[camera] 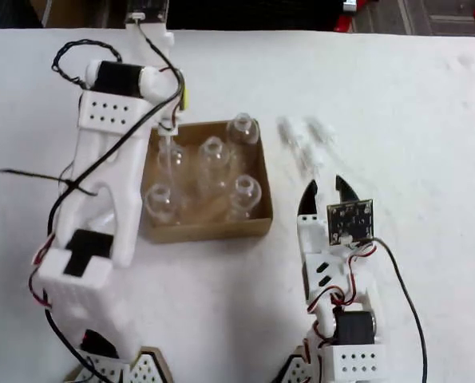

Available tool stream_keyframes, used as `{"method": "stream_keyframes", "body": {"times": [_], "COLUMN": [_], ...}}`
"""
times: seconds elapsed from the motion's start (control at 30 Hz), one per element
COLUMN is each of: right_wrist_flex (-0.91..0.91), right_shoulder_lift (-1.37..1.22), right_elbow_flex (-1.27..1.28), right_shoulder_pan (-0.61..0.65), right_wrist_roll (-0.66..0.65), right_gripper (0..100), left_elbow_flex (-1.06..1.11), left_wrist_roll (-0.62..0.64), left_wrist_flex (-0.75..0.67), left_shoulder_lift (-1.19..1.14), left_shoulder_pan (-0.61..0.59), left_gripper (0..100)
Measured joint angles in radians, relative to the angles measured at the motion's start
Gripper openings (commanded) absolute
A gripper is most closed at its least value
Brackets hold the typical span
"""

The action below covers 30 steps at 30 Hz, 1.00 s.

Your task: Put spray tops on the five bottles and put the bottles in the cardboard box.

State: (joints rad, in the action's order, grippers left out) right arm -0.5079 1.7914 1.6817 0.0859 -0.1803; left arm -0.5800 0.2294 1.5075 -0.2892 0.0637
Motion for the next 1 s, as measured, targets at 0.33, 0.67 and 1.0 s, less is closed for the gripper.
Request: {"method": "stream_keyframes", "body": {"times": [0.33, 0.67, 1.0], "right_wrist_flex": [0.000, 0.000, 0.000], "right_shoulder_lift": [0.000, 0.000, 0.000], "right_elbow_flex": [0.000, 0.000, 0.000], "right_shoulder_pan": [0.000, 0.000, 0.000], "right_wrist_roll": [0.000, 0.000, 0.000], "right_gripper": [12.7, 12.7, 12.7], "left_elbow_flex": [0.499, 0.856, 1.092], "left_wrist_roll": [-0.064, -0.064, -0.075], "left_wrist_flex": [-0.292, -0.480, -0.643], "left_shoulder_lift": [0.381, 0.740, 0.827], "left_shoulder_pan": [0.069, 0.081, 0.153], "left_gripper": [2, 2, 2]}}
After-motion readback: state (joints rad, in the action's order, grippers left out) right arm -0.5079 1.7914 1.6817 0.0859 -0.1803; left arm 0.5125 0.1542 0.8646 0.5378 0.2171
